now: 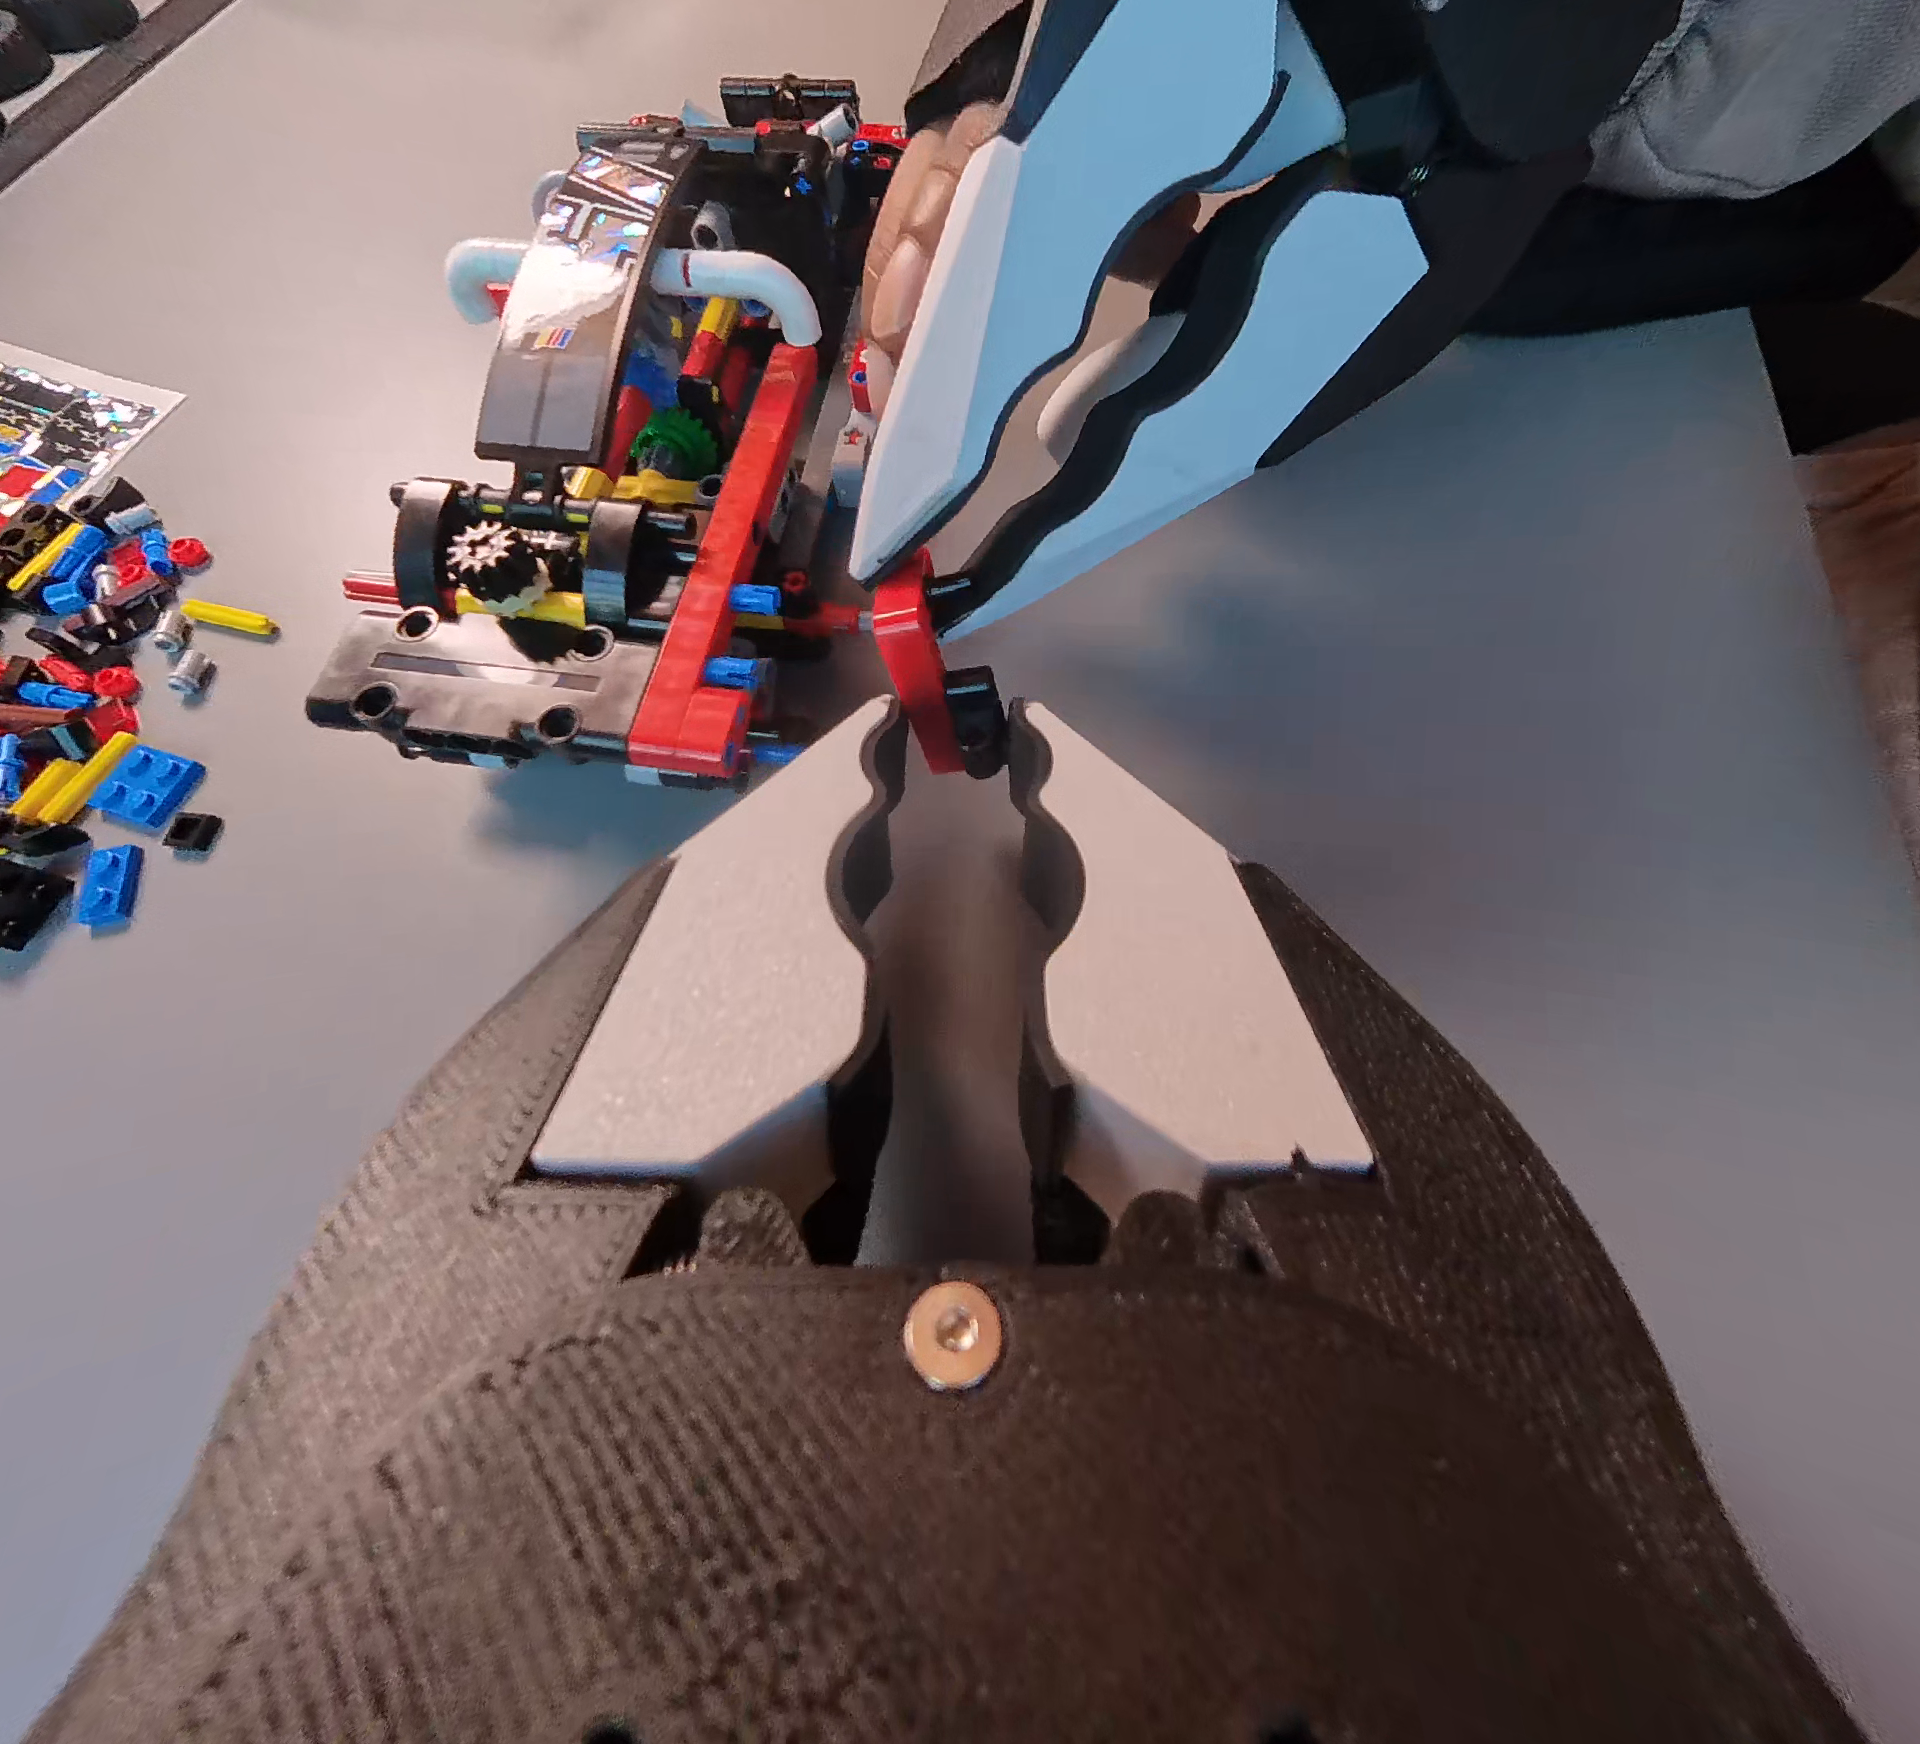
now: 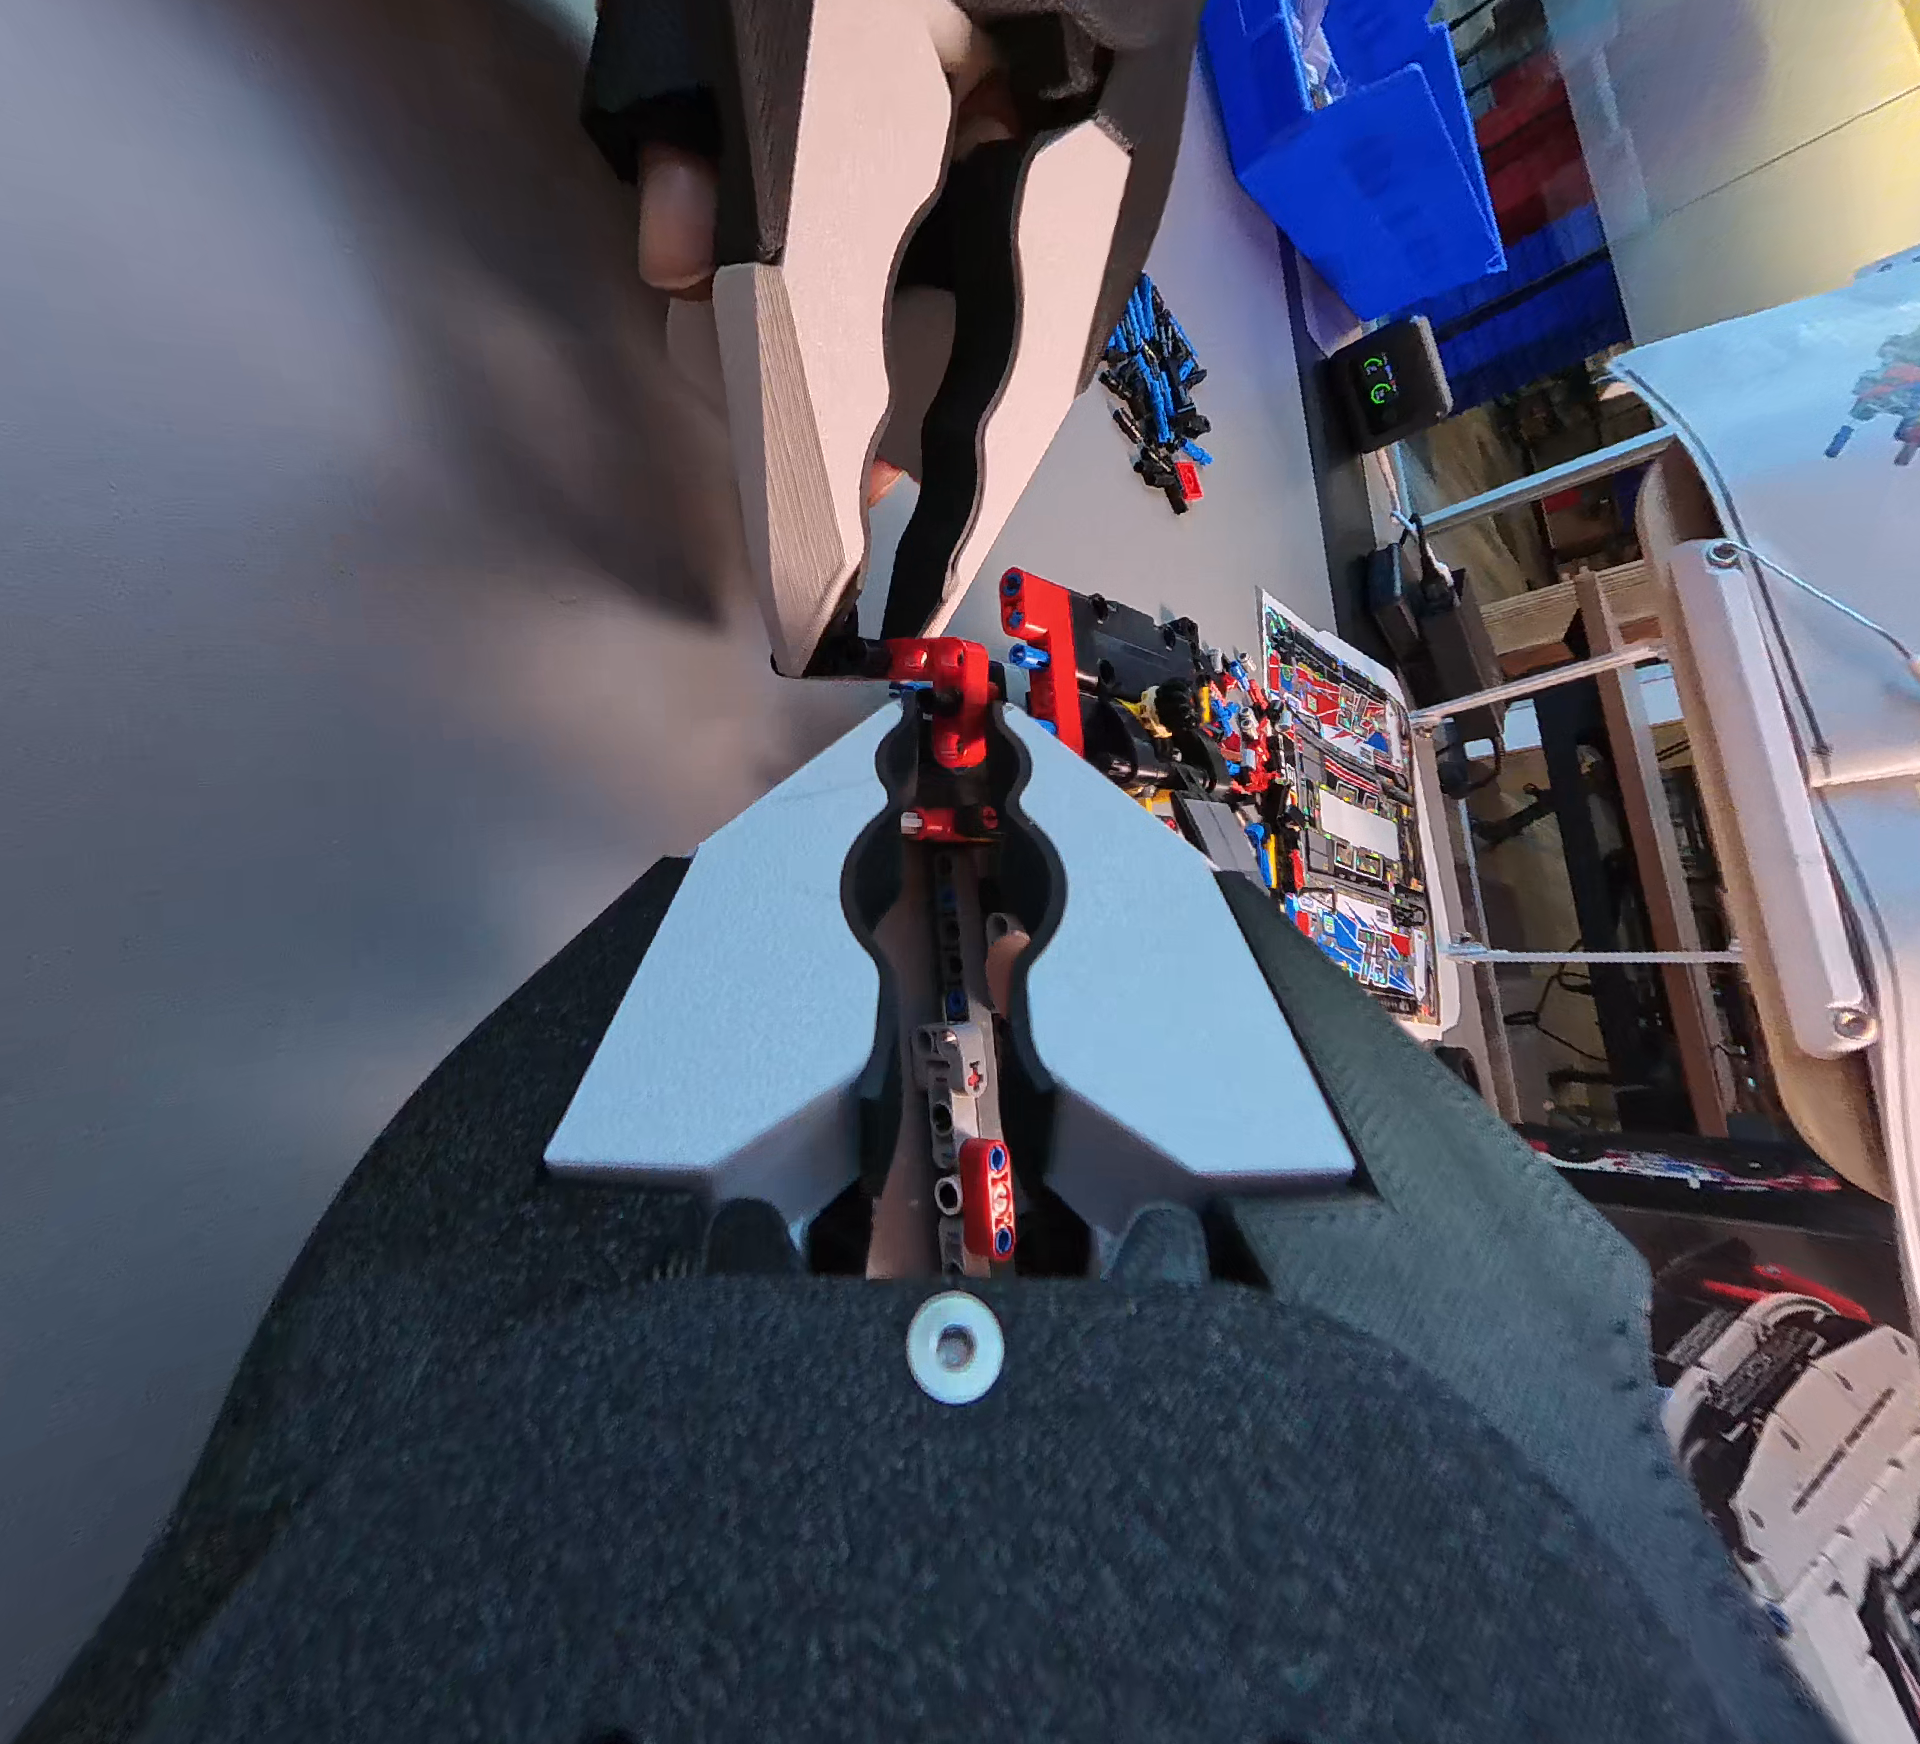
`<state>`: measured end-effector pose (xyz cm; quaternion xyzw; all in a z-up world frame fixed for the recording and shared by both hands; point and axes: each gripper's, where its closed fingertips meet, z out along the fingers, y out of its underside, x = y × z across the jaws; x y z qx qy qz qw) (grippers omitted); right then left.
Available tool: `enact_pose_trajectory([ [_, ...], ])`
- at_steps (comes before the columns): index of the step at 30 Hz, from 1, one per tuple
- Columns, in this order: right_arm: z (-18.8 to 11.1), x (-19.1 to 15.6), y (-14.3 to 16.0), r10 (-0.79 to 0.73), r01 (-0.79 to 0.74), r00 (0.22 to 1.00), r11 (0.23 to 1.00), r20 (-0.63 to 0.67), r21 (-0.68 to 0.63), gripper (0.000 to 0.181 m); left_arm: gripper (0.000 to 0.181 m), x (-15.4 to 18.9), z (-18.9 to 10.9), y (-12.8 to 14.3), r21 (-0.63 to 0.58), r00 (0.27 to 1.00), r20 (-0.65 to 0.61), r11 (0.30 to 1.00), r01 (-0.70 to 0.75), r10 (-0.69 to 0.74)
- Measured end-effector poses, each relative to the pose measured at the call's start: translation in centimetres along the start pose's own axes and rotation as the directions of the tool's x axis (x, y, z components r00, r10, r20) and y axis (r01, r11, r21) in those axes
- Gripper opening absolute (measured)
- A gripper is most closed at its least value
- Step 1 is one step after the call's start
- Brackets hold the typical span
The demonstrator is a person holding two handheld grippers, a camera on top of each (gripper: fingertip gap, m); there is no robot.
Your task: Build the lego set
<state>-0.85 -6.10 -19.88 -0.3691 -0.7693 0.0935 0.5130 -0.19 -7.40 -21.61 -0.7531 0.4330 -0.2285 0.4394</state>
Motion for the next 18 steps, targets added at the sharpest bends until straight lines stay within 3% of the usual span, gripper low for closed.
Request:
enact_pose_trajectory([
  [7, -0.3, 0.0, 1.2, 0.054, -0.053, 0.998, 0.998, 0.028, -0.038, 0.008, 0.020, -0.8, -1.7, -1.0, 0.059, 1.000, 0.011, 0.998, 0.014, -0.014],
  [13, -0.7, -2.1, 2.2, 0.225, -0.215, 0.954, 0.974, 0.197, -0.072, 0.005, 0.019, -2.4, -3.9, -2.4, 0.170, 0.996, 0.026, 0.983, 0.075, -0.080],
  [18, -0.5, -3.5, 2.2, 0.244, -0.227, 0.929, 0.969, 0.277, -0.093, 0.005, 0.016, -4.2, -4.6, -2.1, 0.179, 0.989, 0.105, 0.980, 0.087, -0.107],
])
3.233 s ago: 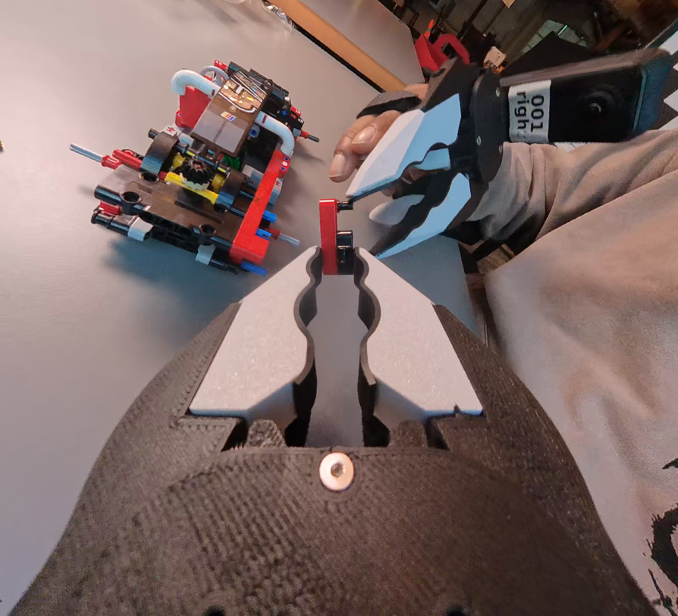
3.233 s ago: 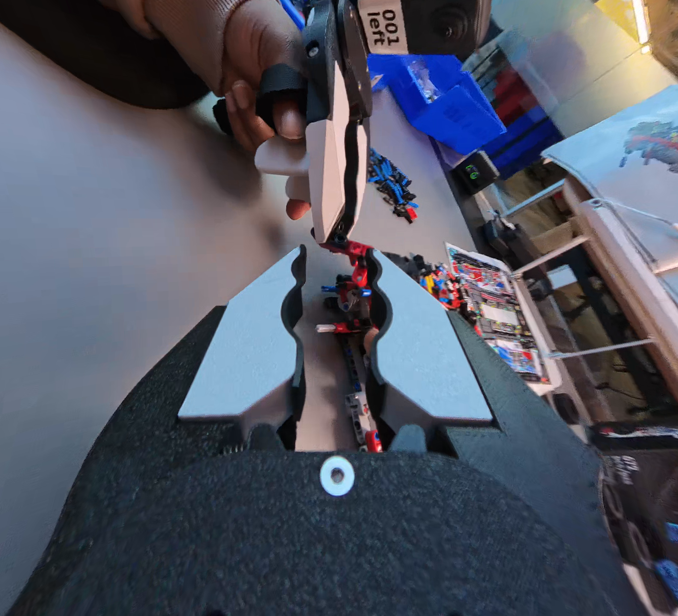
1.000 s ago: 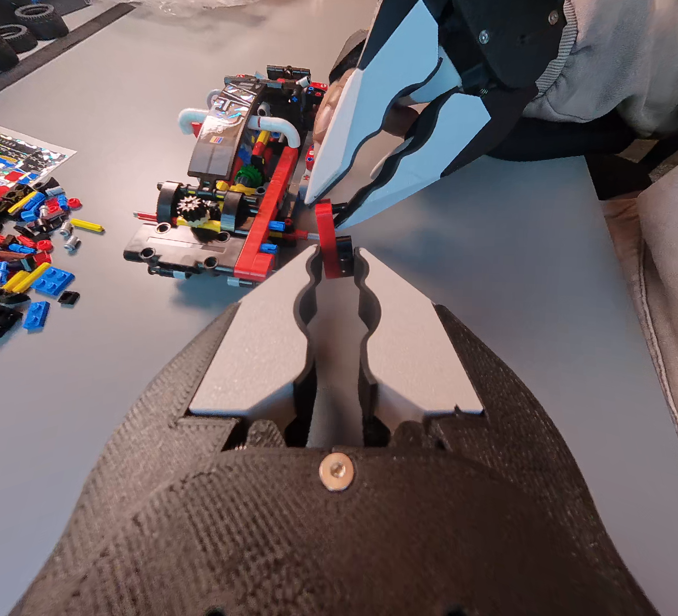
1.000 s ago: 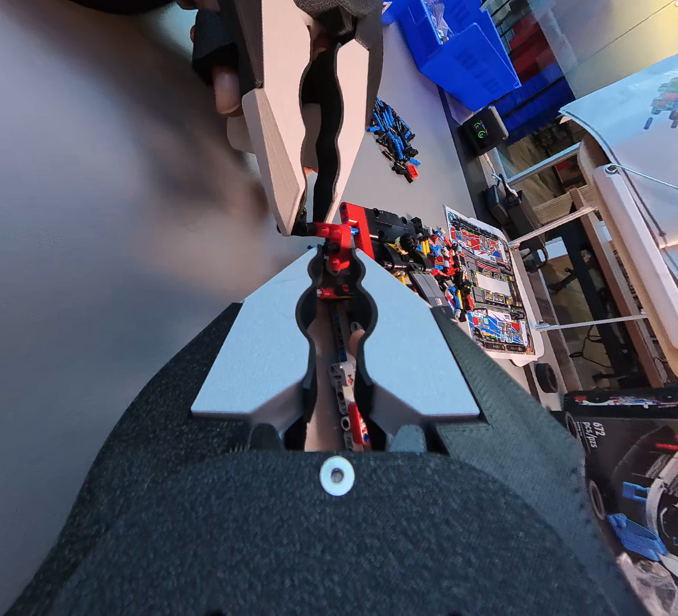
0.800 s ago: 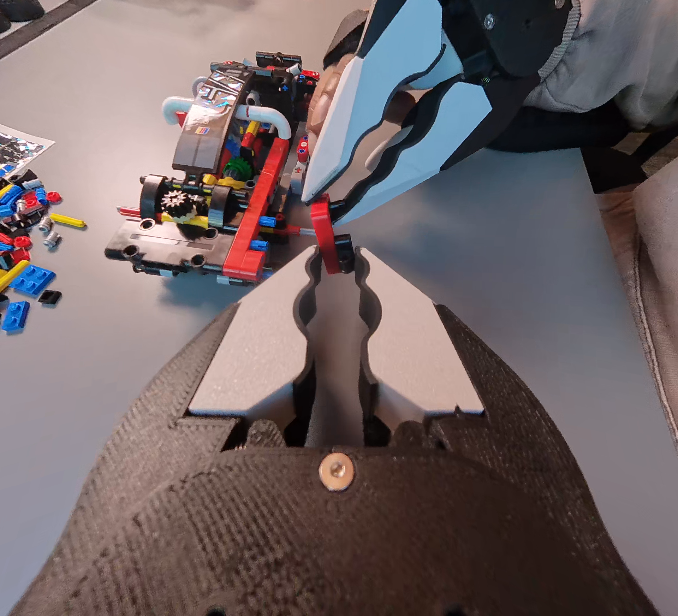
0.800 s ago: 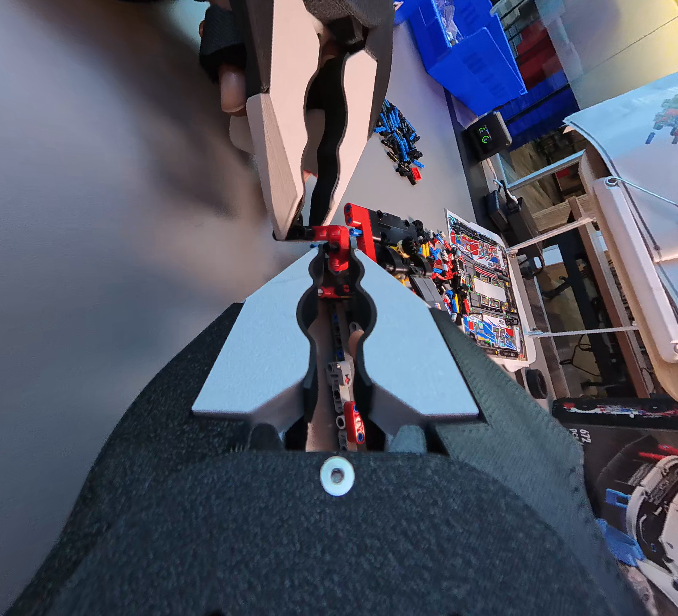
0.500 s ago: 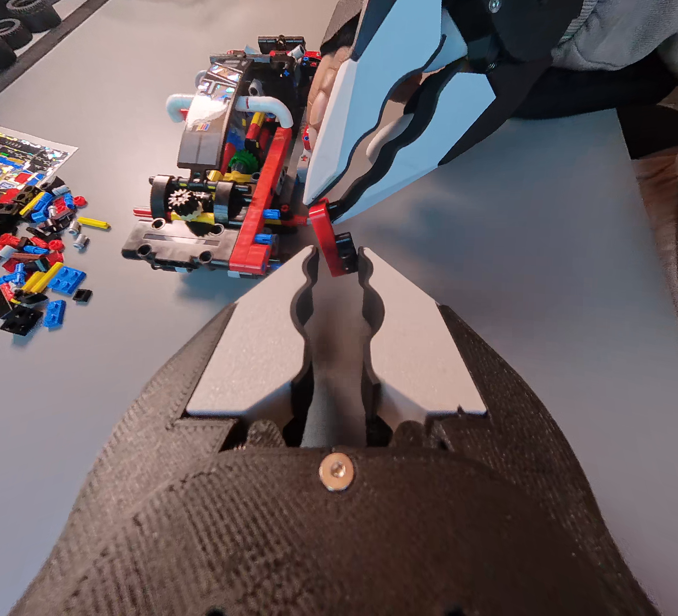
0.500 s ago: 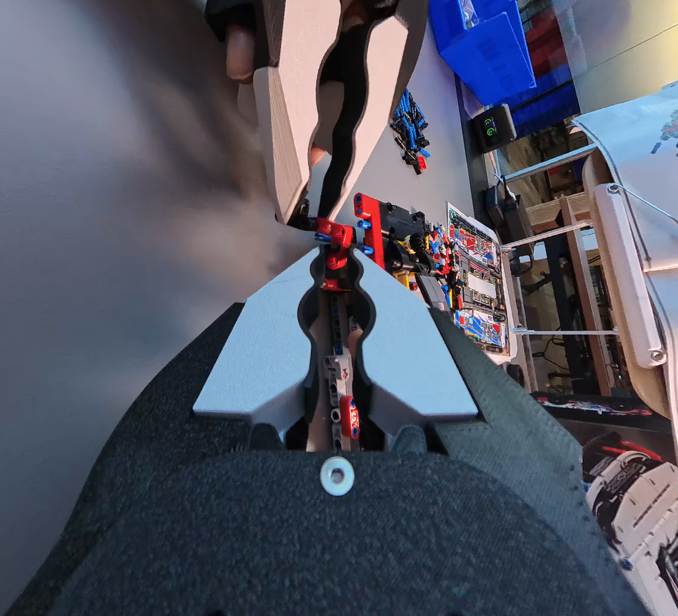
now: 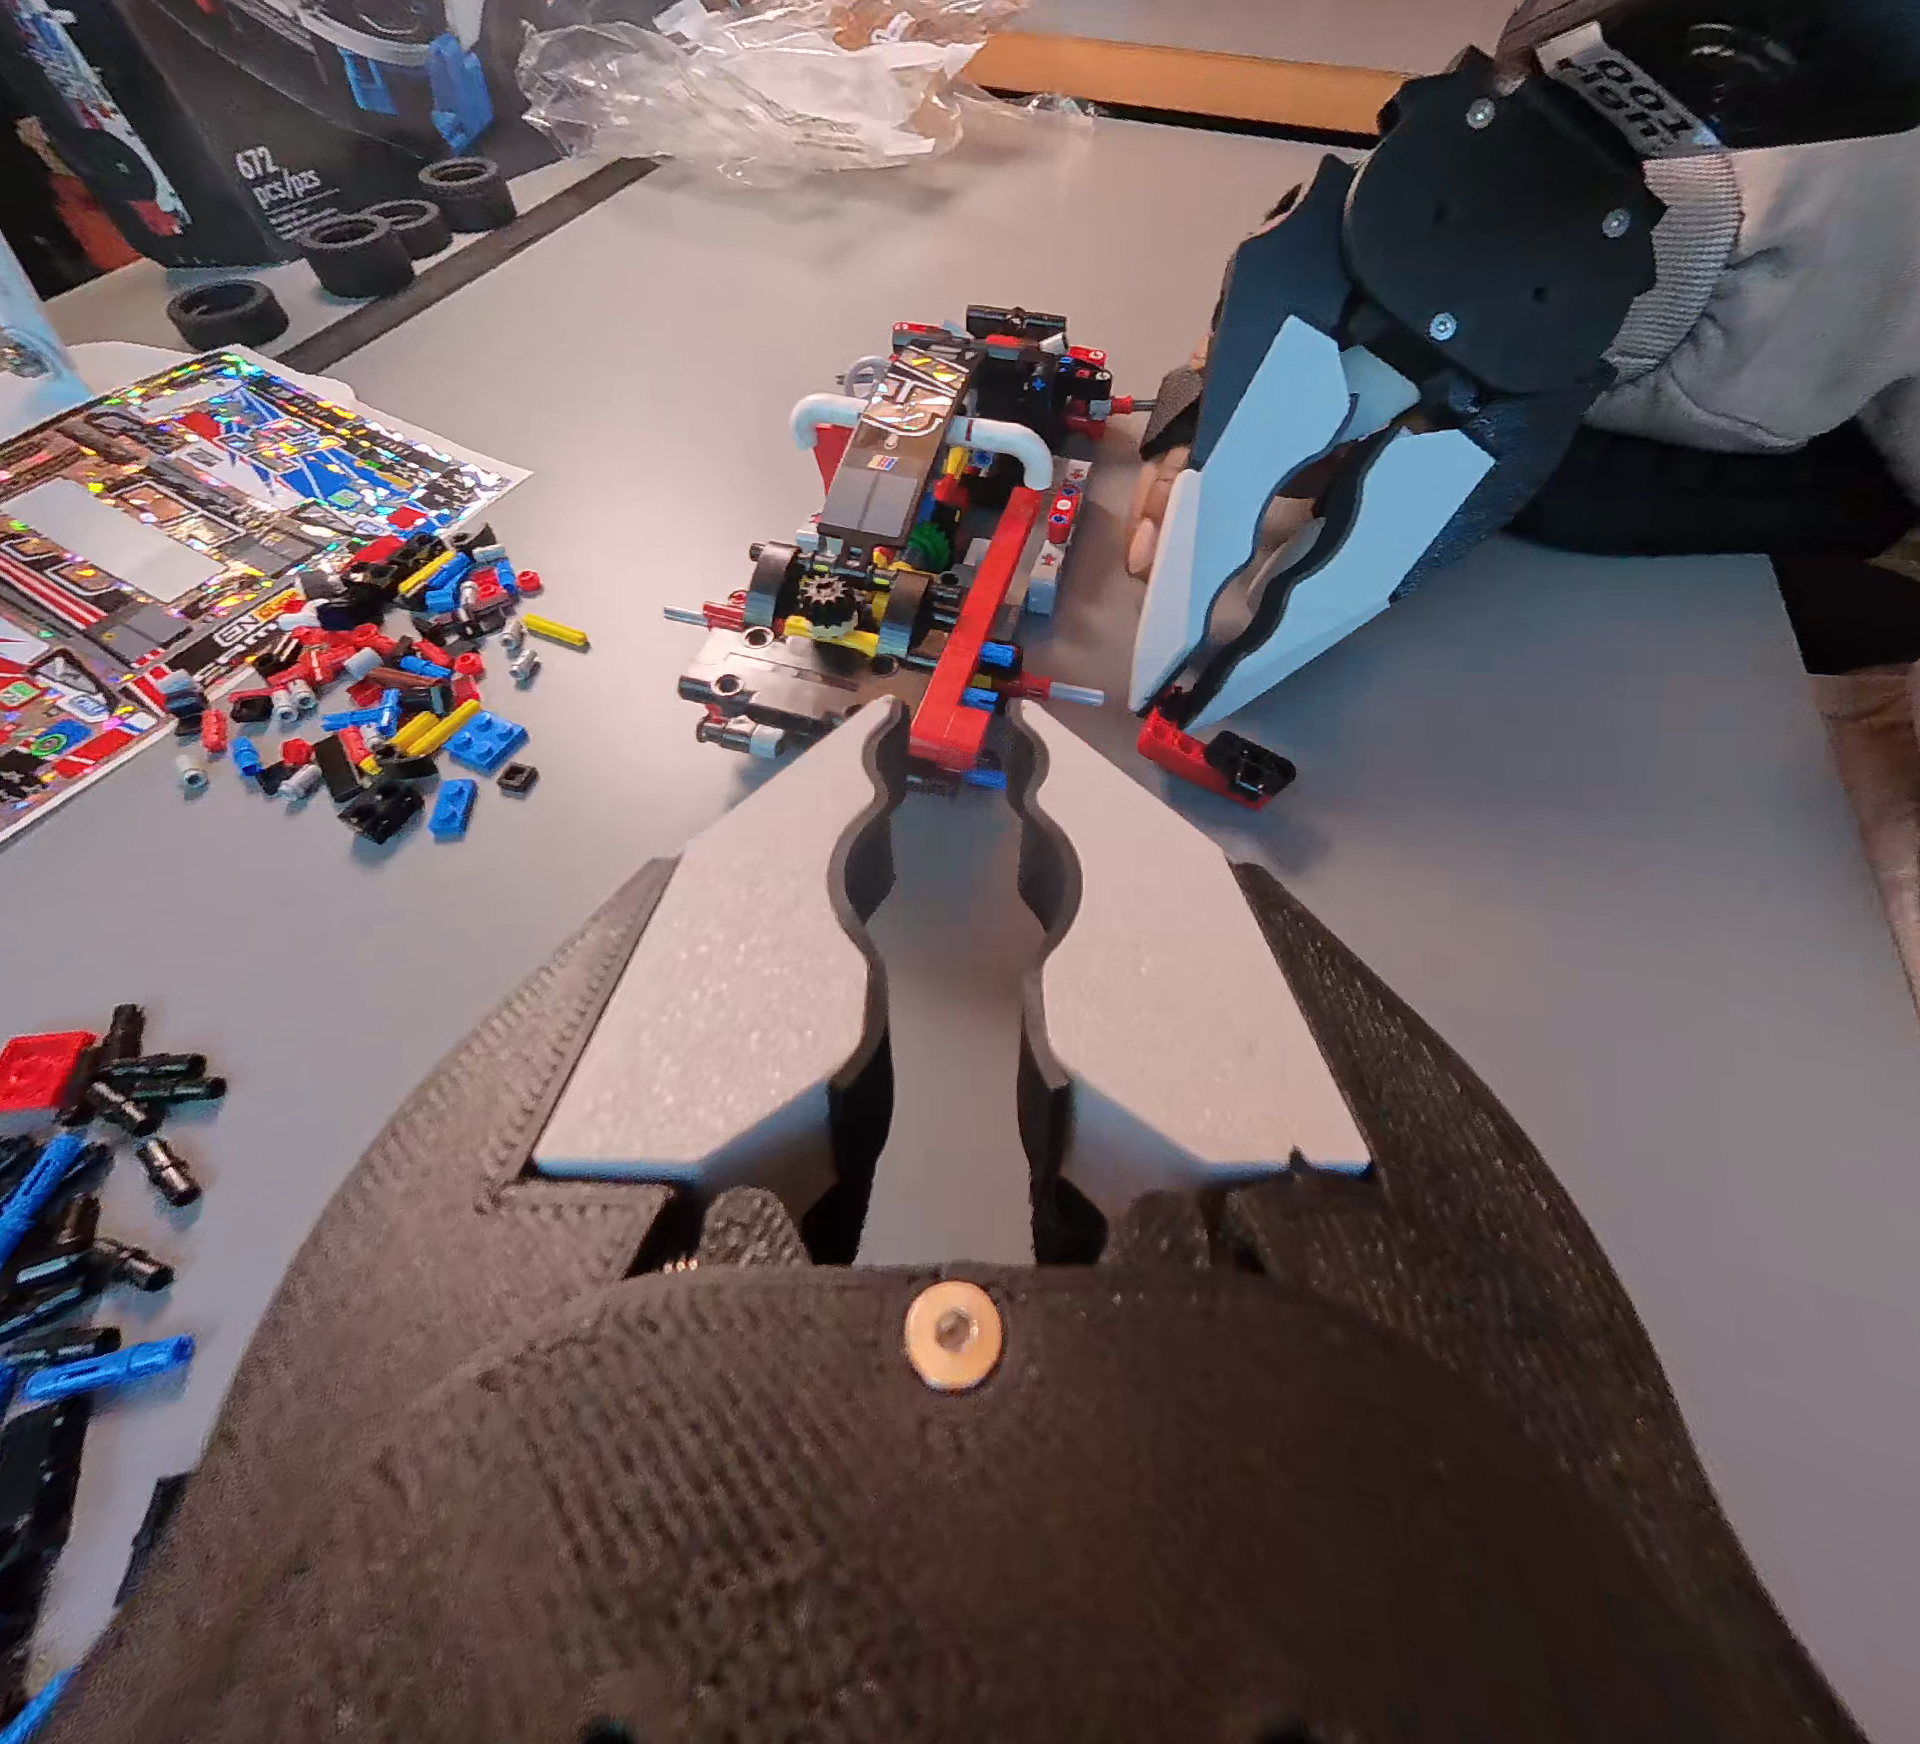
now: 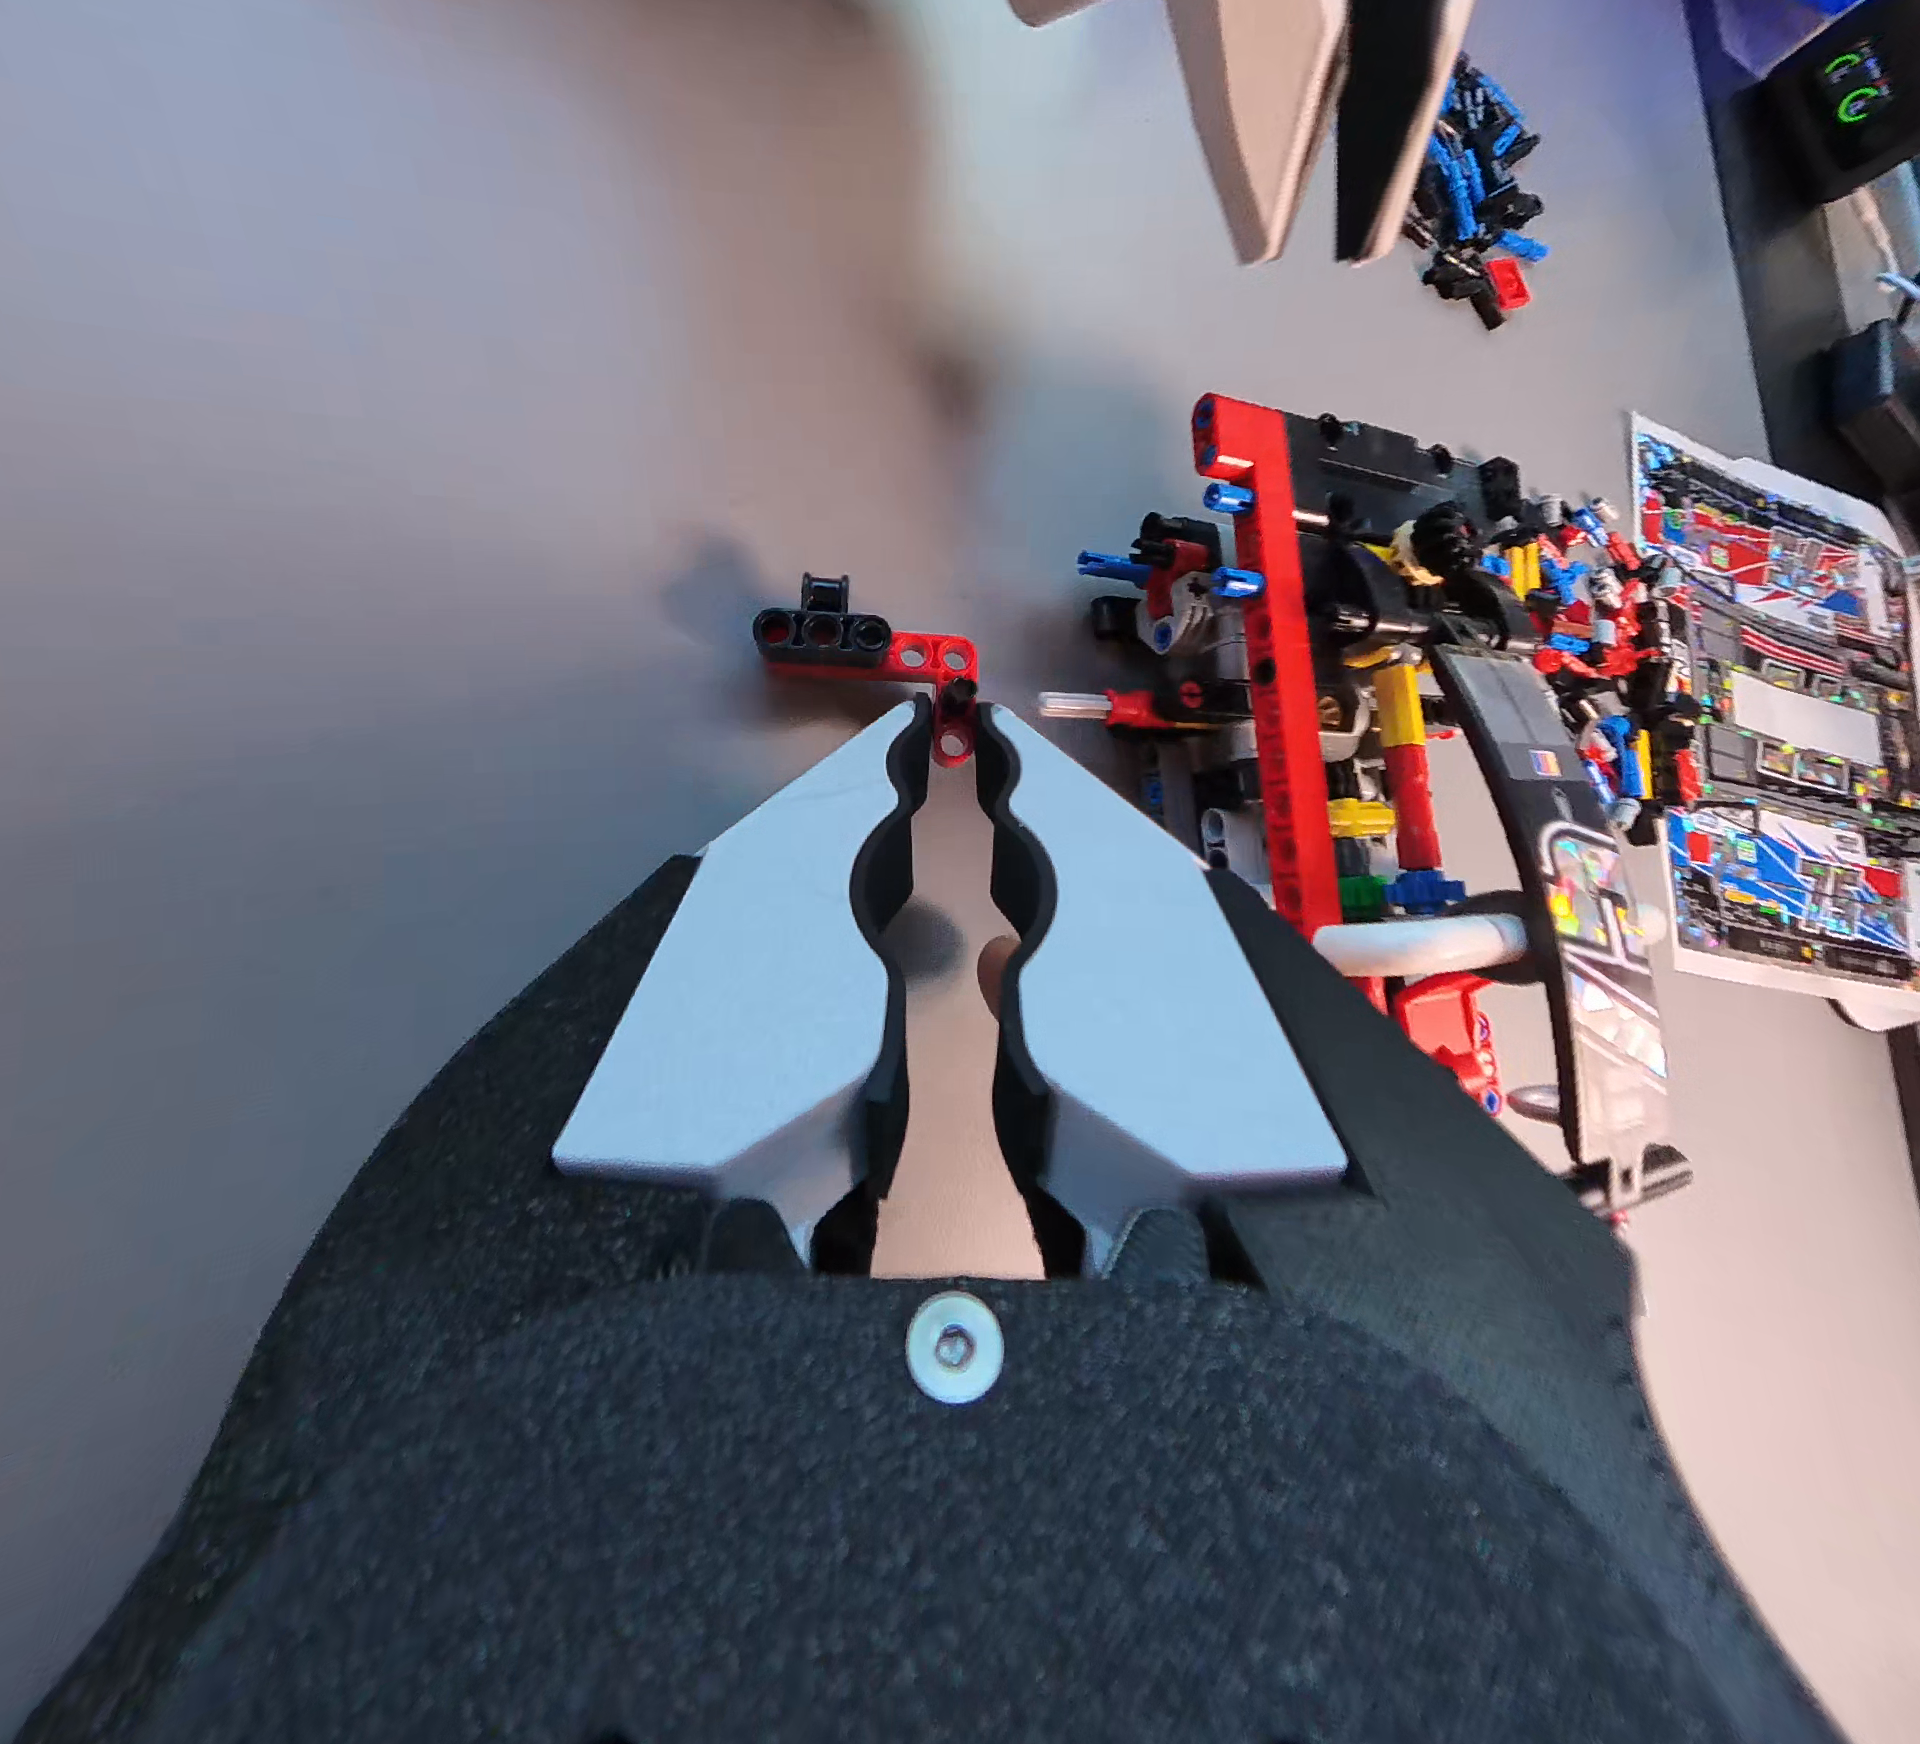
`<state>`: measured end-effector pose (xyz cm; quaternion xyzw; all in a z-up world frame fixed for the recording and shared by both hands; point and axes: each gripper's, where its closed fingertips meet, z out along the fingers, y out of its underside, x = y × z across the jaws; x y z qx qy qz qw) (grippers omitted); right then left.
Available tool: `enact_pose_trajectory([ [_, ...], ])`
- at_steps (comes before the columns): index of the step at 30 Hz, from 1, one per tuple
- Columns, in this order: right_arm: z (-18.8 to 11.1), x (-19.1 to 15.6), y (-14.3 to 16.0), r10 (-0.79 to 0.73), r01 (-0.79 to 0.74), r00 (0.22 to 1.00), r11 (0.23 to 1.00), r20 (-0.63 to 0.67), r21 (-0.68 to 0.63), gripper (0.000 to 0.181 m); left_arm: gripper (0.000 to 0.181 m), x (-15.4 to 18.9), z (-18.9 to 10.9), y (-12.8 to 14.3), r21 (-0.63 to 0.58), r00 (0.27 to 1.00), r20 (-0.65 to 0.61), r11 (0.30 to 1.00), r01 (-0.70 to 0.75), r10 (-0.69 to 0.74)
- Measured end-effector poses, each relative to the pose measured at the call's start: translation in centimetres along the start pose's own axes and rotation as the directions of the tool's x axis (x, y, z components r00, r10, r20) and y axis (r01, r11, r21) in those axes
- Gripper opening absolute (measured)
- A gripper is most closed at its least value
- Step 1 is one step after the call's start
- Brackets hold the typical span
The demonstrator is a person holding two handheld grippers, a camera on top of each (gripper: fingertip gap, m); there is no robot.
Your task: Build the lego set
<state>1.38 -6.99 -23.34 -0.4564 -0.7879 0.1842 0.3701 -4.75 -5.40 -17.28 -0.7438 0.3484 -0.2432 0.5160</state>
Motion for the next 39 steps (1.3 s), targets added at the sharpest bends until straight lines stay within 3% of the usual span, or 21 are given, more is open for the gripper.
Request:
enact_pose_trajectory([
  [8, 0.5, 0.1, 0.2, -0.014, 0.014, 1.000, 1.000, -0.001, -0.024, 0.007, 0.020, -1.5, -0.1, 1.0, -0.040, 0.998, 0.057, 0.999, 0.018, -0.016],
  [13, -0.6, 0.5, 0.0, 0.020, -0.020, 1.000, 1.000, 0.011, 0.001, 0.022, 0.032, -1.4, 0.4, 1.8, -0.078, 0.998, 0.056, 0.997, 0.012, -0.007],
  [18, -3.4, 3.9, -0.7, 0.025, -0.020, 0.991, 0.999, -0.133, 0.039, 0.021, 0.044, -1.8, 0.7, 2.2, -0.100, 0.995, 0.073, 0.993, -0.055, 0.062],
  [21, -3.9, 5.7, -0.5, -0.083, 0.074, 0.962, 0.996, -0.261, -0.044, 0.021, 0.047, -2.0, 1.1, 2.7, -0.125, 0.990, 0.080, 0.987, -0.105, 0.115],
  [25, -2.5, 6.5, 0.4, -0.333, 0.251, 0.883, 0.930, -0.332, -0.267, 0.018, 0.047, -2.0, 1.6, 3.2, -0.151, 0.990, 0.070, 0.982, -0.114, 0.126],
  [29, -1.0, 6.6, 1.9, -0.463, 0.310, 0.846, 0.831, -0.264, -0.463, 0.016, 0.046, -1.6, 1.7, 3.4, -0.155, 0.992, 0.047, 0.982, -0.111, 0.119],
  [32, -0.6, 7.6, 1.7, -0.542, 0.353, 0.792, 0.782, -0.281, -0.514, 0.008, 0.045, -1.4, 1.5, 3.4, -0.160, 0.988, 0.052, 0.978, -0.135, 0.145],
  [34, -0.7, 7.5, 1.4, -0.481, 0.335, 0.840, 0.824, -0.251, -0.457, 0.008, 0.046, -1.4, 1.2, 3.1, -0.152, 0.982, 0.072, 0.975, -0.165, 0.177],
  [39, -2.6, 6.0, 0.5, -0.226, 0.230, 0.973, 0.931, 0.047, -0.284, 0.007, 0.063, 0.3, 1.0, 1.2, -0.059, 0.944, 0.058, 0.945, -0.322, 0.326],
])
